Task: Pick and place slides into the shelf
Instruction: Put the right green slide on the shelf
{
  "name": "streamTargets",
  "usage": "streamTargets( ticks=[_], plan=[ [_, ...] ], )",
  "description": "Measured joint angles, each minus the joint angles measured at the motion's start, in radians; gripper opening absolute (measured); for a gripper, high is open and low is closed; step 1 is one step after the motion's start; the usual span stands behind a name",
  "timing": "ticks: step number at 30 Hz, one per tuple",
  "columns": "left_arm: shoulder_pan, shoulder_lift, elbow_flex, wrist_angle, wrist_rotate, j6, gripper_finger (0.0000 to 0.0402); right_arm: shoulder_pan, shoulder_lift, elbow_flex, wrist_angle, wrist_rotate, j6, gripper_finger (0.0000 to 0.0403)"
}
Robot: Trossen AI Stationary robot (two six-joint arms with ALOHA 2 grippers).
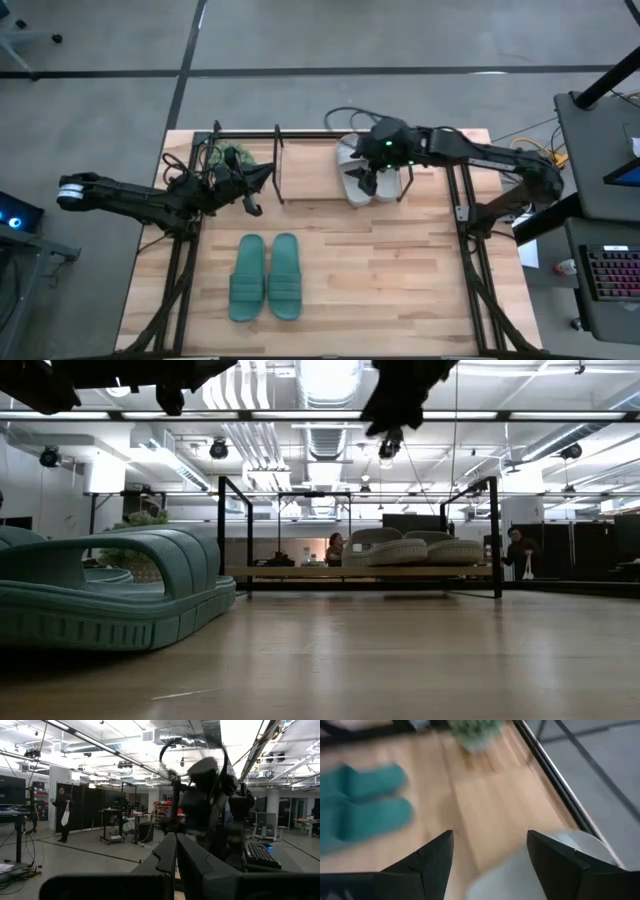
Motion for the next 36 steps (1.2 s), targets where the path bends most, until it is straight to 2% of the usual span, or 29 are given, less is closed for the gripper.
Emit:
streamTargets(
  ticks=[7, 11, 15, 18, 23, 25, 28, 36],
  plan=[
    [0.0, 0.0, 0.0, 0.0, 0.0, 0.0, 0.0, 0.041, -0.156, -0.085, 0.213, -0.146, 0.119, 0.0236],
    [0.0, 0.0, 0.0, 0.0, 0.013, -0.014, 0.0, 0.085, -0.231, -0.155, 0.393, -0.195, 0.191, 0.0236],
    [0.0, 0.0, 0.0, 0.0, 0.021, -0.24, 0.0, 0.141, -0.291, -0.254, 0.636, -0.201, 0.239, 0.0235],
    [0.0, 0.0, 0.0, 0.0, 0.037, -0.291, 0.0, 0.176, -0.319, -0.345, 0.814, -0.201, 0.291, 0.023],
    [-0.001, 0.0, 0.0, 0.0, 0.192, -0.287, 0.0, 0.232, -0.328, -0.491, 1.095, -0.18, 0.383, 0.0228],
    [-0.001, 0.0, 0.0, 0.0, 0.286, -0.288, 0.0, 0.252, -0.32, -0.531, 1.164, -0.153, 0.419, 0.0228],
    [-0.001, 0.0, 0.001, -0.015, 0.392, -0.308, 0.0, 0.278, -0.303, -0.569, 1.185, -0.103, 0.469, 0.0228],
    [-0.002, -0.015, 0.013, -0.161, 0.516, -0.342, 0.0, 0.34, -0.273, -0.58, 1.187, -0.029, 0.495, 0.0228]
  ],
)
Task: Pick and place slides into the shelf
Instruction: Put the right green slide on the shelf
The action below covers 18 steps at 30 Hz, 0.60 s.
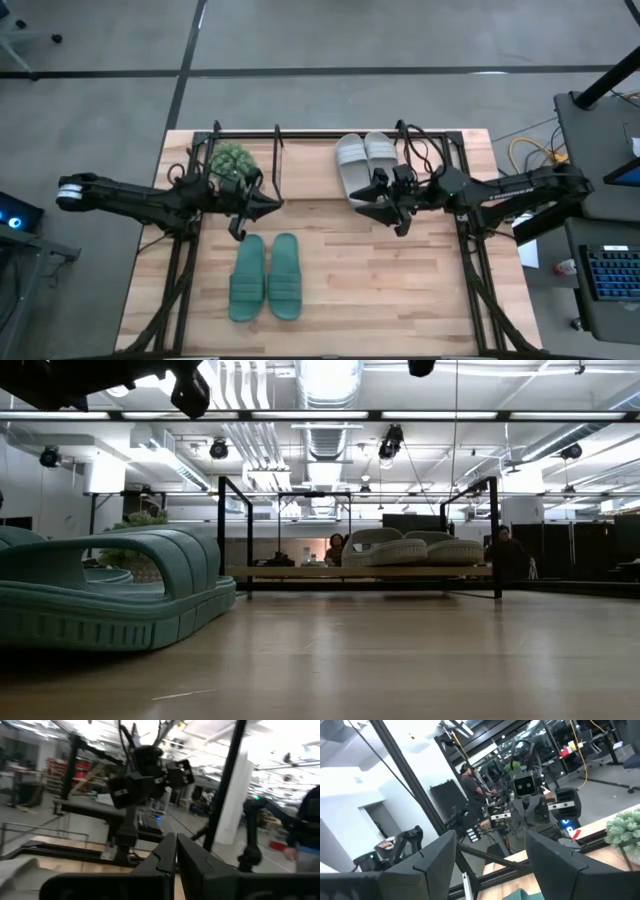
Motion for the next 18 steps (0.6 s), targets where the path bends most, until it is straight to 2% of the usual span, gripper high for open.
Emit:
streamTargets(
  ticks=[6, 11, 14, 18],
  plan=[
    [0.001, 0.001, 0.031, 0.004, 0.026, 0.004, 0.0, 0.014, 0.0, 0.002, -0.001, 0.004, -0.004, 0.0228],
    [0.001, -0.007, 0.031, 0.003, 0.024, 0.032, 0.0, 0.03, 0.0, 0.002, -0.005, 0.022, -0.107, 0.0208],
    [0.001, -0.007, 0.031, 0.003, 0.024, 0.032, 0.0, 0.044, -0.002, 0.002, -0.009, 0.075, -0.163, 0.0169],
    [0.001, -0.007, 0.03, 0.003, 0.024, 0.033, 0.0, 0.075, -0.029, 0.002, -0.092, 0.132, -0.278, 0.008]
  ],
)
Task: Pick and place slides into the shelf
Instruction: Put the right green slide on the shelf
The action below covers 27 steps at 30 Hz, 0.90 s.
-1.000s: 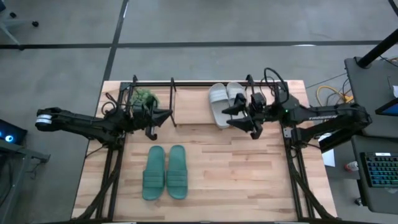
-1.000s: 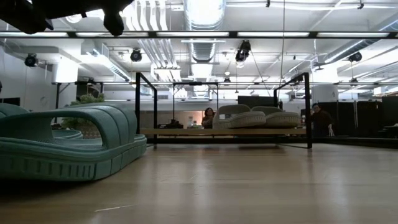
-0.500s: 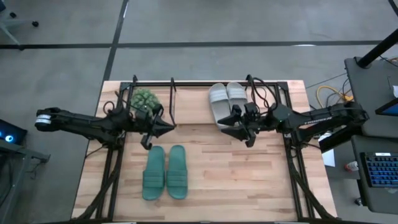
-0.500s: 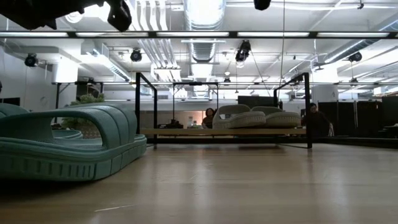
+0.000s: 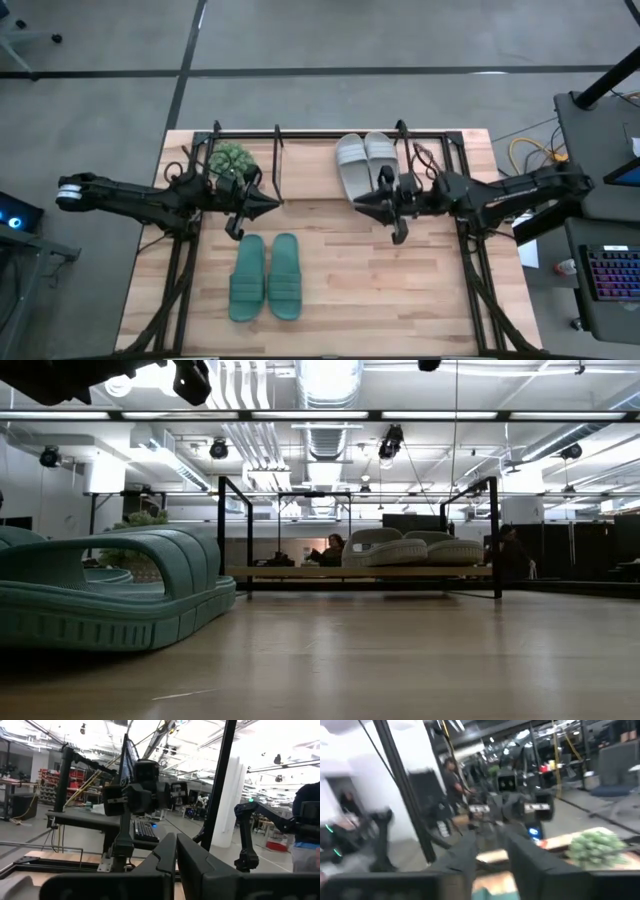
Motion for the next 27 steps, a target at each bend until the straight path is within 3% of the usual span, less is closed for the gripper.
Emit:
streamTargets(
  ticks=[3, 7, 11, 17, 21, 27],
  plan=[
    [0.0, 0.0, 0.0, 0.0, -0.001, 0.004, 0.0, 0.033, -0.044, 0.0, -0.139, 0.054, -0.091, 0.0022],
    [0.0, 0.0, -0.001, 0.0, -0.011, 0.005, 0.0, 0.057, -0.143, -0.001, -0.319, 0.167, -0.159, 0.0011],
    [0.0, 0.004, -0.001, -0.001, -0.027, 0.004, 0.0, 0.046, -0.252, -0.022, -0.411, 0.185, -0.241, 0.0009],
    [0.0, 0.016, -0.003, -0.072, -0.146, 0.05, 0.0, 0.023, -0.435, -0.124, -0.418, 0.161, -0.292, 0.0008],
    [0.0, 0.037, -0.006, -0.078, -0.233, 0.056, 0.0, 0.021, -0.566, -0.246, -0.42, 0.159, -0.231, 0.0008],
    [0.0, 0.095, 0.008, -0.137, -0.208, 0.03, 0.0001, 0.021, -0.713, -0.398, -0.361, 0.159, -0.111, 0.0008]
  ],
)
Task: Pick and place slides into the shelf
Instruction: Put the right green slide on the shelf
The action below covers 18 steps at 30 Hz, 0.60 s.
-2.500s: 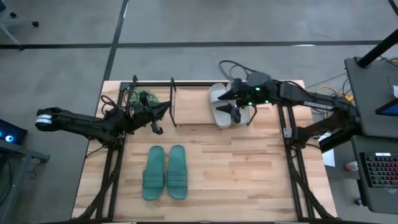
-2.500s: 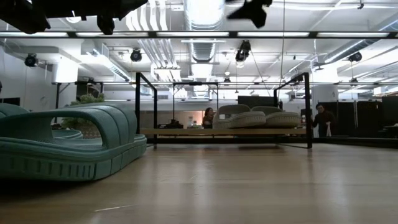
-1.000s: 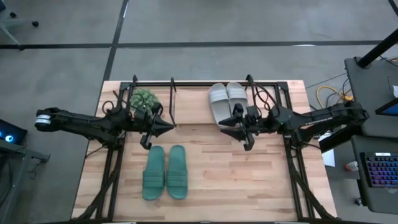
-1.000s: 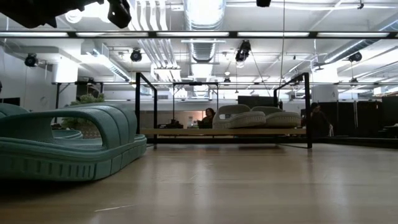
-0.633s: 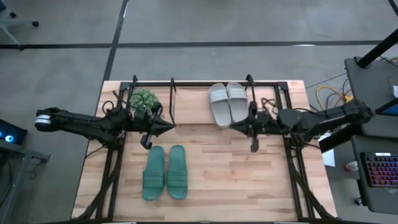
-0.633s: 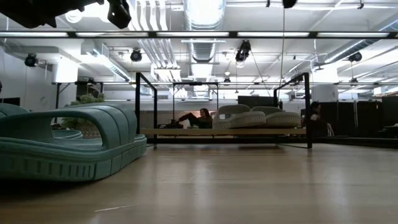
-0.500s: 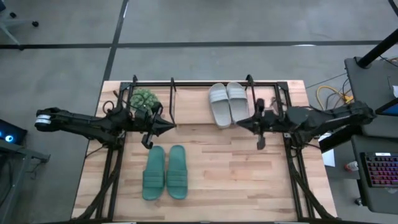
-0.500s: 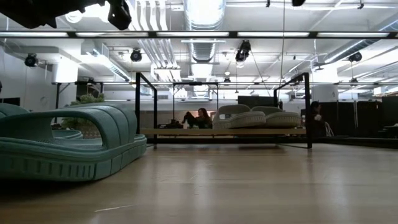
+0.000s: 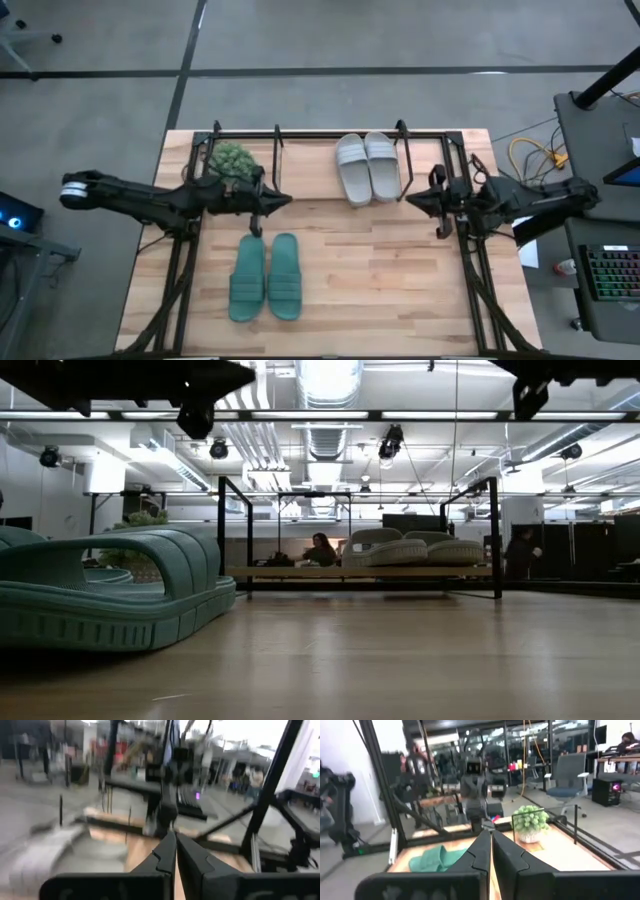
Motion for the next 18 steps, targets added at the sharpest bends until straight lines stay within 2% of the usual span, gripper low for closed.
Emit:
streamTargets(
  ticks=[4, 8, 13, 18],
  plan=[
    [0.0, 0.053, 0.089, -0.208, 0.055, -0.009, 0.0026, 0.0, -0.046, -0.046, 0.062, 0.001, 0.001, 0.0008],
    [0.0, 0.114, 0.211, -0.435, 0.148, -0.008, 0.0079, 0.0, -0.057, -0.053, 0.063, 0.006, -0.001, 0.0008],
    [0.0, 0.148, 0.33, -0.562, 0.256, -0.009, 0.0144, 0.0, -0.044, -0.029, 0.061, 0.031, -0.012, 0.0008],
    [0.0, 0.153, 0.437, -0.794, 0.271, -0.011, 0.0161, 0.0, -0.04, 0.009, 0.061, 0.031, -0.038, 0.0008]
  ],
)
